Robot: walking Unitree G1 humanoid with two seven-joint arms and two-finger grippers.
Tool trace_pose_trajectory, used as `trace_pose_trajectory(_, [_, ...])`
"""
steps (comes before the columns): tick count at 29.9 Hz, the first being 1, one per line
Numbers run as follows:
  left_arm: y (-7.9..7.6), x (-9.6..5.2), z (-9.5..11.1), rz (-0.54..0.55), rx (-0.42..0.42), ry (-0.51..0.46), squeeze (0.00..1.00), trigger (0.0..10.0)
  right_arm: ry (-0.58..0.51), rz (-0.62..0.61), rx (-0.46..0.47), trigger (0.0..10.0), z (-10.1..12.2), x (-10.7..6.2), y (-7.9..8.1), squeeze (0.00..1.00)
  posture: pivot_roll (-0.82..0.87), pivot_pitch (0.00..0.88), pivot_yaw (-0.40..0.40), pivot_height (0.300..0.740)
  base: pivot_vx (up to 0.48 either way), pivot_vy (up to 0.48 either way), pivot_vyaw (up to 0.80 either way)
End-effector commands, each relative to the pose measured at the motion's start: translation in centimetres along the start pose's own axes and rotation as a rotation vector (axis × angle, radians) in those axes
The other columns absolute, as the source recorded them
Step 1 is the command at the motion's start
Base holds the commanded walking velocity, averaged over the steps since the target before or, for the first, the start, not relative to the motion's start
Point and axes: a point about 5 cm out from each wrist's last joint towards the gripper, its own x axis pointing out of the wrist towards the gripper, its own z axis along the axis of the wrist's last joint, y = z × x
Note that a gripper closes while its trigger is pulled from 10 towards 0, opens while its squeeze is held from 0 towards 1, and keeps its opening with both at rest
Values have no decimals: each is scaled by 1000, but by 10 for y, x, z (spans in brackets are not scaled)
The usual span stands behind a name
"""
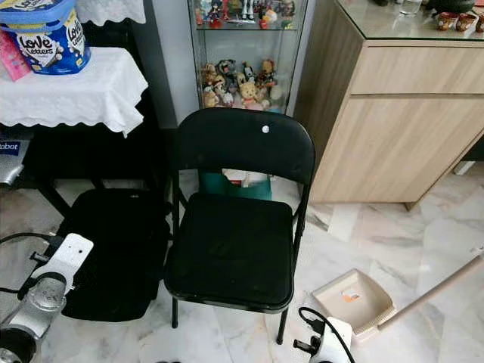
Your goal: Sweep floor
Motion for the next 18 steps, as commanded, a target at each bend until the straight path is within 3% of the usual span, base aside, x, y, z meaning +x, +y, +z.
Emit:
trace_pose_trajectory(1, [1, -4, -5, 38, -112, -11, 0, 10000, 16, -14, 8, 10000, -5, -2, -4, 0, -11, 79, 6, 740, 0, 0, 0])
trace_pose_trajectory(4, [-3, -10, -3, 23, -222, -72, 0, 10000, 14, -9, 6, 10000, -5, -2, -3, 0, -9, 70, 4, 740, 0, 0, 0])
trace_pose_trajectory(7, [-2, -11, -6, 36, -236, -74, 0, 10000, 14, -7, 4, 10000, -5, -2, -3, 0, -7, 67, 2, 740, 0, 0, 0])
trace_pose_trajectory(12, [12, -15, -17, 112, -326, -61, 0, 10000, 10, -5, 4, 10000, -3, -1, -2, 0, -7, 82, -1, 740, 0, 0, 0])
trace_pose_trajectory(13, [17, -17, -18, 132, -380, -77, 0, 10000, 9, -6, 4, 10000, -3, -1, -2, 0, -6, 85, -4, 740, 0, 0, 0])
trace_pose_trajectory(18, [24, -23, -22, 157, -450, -123, 0, 10000, 10, -9, 3, 10000, -3, -1, -4, 0, -5, 97, -10, 740, 0, 0, 0])
